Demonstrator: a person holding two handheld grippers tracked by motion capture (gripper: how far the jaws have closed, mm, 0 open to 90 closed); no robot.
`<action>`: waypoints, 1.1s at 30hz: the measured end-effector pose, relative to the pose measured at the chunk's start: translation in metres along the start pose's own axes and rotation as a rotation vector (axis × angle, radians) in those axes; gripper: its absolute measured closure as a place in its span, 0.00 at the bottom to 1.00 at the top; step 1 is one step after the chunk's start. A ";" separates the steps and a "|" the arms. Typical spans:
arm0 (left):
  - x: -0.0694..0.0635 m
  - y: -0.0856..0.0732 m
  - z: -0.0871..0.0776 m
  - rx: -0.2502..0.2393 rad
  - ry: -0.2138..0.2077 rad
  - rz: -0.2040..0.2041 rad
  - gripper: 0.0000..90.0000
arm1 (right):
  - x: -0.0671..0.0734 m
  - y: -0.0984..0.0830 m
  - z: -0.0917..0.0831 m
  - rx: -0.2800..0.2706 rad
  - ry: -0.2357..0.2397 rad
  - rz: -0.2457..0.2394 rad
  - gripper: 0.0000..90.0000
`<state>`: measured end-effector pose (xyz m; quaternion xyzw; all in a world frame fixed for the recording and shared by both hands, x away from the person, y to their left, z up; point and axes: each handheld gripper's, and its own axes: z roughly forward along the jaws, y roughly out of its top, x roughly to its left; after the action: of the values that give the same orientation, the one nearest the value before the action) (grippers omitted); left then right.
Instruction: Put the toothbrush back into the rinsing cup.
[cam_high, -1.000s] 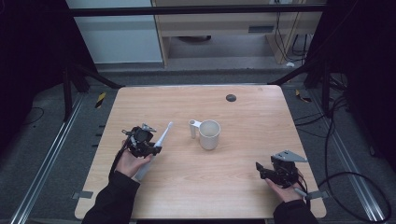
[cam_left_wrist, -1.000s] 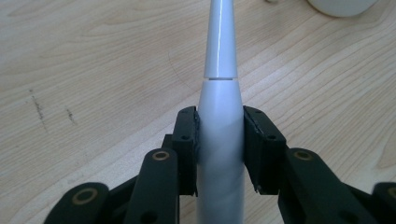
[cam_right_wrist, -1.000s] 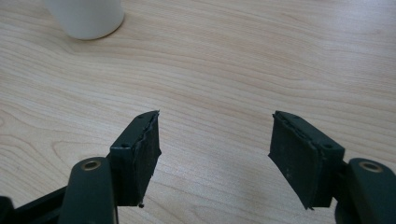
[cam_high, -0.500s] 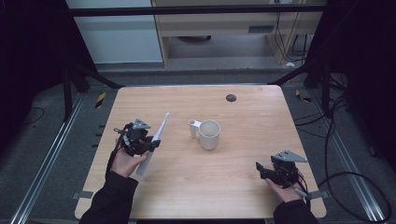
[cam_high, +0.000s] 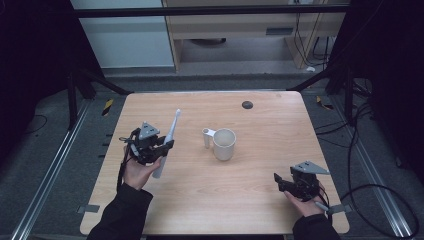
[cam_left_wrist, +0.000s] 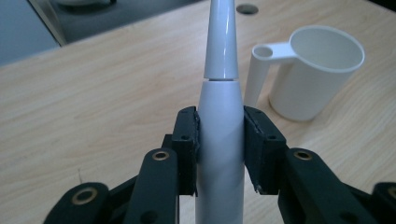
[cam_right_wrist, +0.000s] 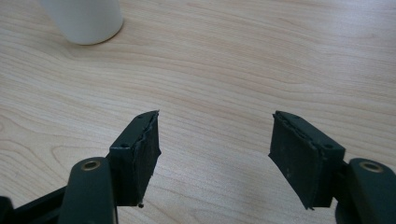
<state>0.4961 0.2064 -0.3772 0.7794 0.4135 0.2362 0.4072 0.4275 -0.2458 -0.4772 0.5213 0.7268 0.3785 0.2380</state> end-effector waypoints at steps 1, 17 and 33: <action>0.000 0.002 0.000 -0.014 0.005 -0.001 0.74 | 0.000 0.000 0.000 0.000 0.000 0.000 0.37; -0.005 0.031 0.012 -0.154 -0.010 -0.050 0.74 | -0.001 0.000 0.001 -0.009 -0.004 -0.004 0.36; -0.019 0.059 0.030 -0.273 -0.039 -0.064 0.74 | -0.001 0.000 0.001 -0.007 0.002 -0.003 0.36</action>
<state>0.5332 0.1581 -0.3457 0.7076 0.3940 0.2621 0.5248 0.4287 -0.2466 -0.4785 0.5191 0.7264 0.3814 0.2396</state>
